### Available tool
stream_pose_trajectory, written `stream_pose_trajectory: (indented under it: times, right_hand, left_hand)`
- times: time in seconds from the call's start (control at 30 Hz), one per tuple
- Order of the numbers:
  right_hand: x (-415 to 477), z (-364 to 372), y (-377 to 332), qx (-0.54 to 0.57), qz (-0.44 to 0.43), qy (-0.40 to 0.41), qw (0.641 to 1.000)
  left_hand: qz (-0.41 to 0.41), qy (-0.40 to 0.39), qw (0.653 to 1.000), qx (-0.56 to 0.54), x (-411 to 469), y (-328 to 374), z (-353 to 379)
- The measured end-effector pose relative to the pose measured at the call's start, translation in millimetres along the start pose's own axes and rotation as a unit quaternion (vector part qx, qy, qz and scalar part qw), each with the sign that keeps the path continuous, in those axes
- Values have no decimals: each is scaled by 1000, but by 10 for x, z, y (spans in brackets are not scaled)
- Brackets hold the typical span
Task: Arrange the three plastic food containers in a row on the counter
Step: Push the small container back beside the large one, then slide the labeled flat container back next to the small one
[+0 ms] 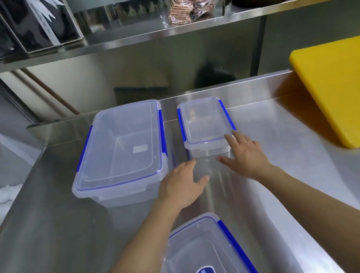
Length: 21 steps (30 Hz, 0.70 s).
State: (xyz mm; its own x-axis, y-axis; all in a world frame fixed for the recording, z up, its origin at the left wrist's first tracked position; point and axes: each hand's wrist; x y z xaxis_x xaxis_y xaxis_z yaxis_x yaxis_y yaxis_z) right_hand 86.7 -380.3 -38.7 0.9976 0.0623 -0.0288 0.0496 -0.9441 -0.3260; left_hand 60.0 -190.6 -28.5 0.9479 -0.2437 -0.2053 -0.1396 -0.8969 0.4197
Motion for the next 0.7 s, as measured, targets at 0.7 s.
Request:
stream_pose_trajectory:
  times: [0.7]
  right_hand:
    - [-1031, -80, -365, 291, 21, -433, 853]
  left_hand:
    - [-218, -330, 878, -269, -1203, -491, -196]
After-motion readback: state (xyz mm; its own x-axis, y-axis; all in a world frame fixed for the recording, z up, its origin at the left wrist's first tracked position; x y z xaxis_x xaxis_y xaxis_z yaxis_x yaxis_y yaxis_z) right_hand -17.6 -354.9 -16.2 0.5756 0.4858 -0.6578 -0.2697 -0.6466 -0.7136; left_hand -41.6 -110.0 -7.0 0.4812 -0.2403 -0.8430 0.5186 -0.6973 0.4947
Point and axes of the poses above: each hand's wrist, its own x-axis towards the middle knuckle, its own z-axis out of the palm, y = z × x, and after that the axes turned 4 degrees about -y, right-handed
